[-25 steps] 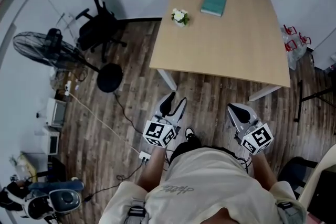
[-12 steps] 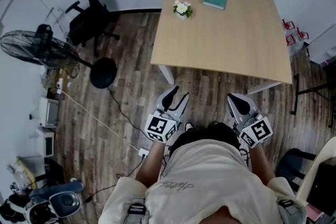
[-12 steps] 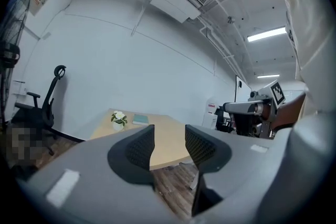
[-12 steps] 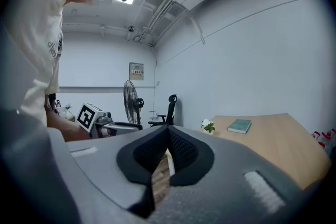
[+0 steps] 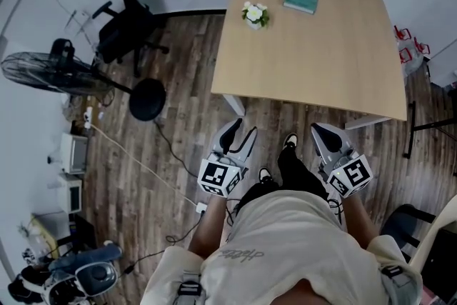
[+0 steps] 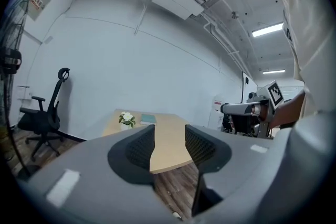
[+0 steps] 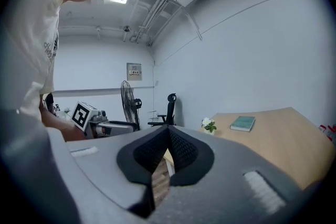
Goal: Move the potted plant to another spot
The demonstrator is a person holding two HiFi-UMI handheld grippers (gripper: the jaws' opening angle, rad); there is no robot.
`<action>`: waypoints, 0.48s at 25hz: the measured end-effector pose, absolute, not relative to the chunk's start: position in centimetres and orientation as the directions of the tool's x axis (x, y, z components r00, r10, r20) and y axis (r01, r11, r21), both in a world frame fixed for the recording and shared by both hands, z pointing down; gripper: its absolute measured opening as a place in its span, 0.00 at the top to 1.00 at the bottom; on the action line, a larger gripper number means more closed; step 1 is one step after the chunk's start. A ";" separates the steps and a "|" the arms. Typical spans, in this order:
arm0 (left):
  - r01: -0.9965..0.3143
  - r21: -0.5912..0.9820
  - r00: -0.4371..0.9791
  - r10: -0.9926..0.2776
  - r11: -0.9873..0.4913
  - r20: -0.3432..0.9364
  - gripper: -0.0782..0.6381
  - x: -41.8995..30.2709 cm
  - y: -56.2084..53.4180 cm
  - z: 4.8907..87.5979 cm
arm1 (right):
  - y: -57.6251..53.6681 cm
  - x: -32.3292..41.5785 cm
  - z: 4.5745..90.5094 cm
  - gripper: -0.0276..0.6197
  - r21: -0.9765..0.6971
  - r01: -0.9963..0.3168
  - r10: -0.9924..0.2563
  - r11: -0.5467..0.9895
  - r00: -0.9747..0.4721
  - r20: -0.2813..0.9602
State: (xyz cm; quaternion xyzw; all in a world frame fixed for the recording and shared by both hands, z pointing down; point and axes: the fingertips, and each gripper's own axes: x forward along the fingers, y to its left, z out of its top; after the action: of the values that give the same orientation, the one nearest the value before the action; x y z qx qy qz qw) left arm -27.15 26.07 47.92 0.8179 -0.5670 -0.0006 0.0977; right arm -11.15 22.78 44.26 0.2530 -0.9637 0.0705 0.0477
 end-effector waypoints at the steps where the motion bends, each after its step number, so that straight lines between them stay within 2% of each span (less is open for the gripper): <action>1: -0.932 0.163 0.345 -0.931 -0.324 0.120 0.62 -27.4 25.8 48.2 | 22.2 -11.5 44.4 0.95 -0.118 -0.481 -0.468 0.868 -0.875 0.123; 8: -0.940 0.175 0.321 -0.932 -0.292 0.170 0.62 -28.7 21.1 48.6 | 17.0 -13.8 43.5 0.95 -0.053 -0.412 -0.406 0.910 -0.909 0.098; 12: -0.932 0.232 0.312 -0.941 -0.277 0.131 0.62 -28.4 15.7 47.2 | 12.2 -12.9 44.2 0.95 -0.043 -0.412 -0.407 0.910 -0.908 0.097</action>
State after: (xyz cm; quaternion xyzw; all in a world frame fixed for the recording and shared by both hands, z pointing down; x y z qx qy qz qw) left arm -28.39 15.73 47.20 0.7990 -0.5862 -0.0159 0.1334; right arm -12.91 12.22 44.19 0.2098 -0.9763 0.0311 0.0432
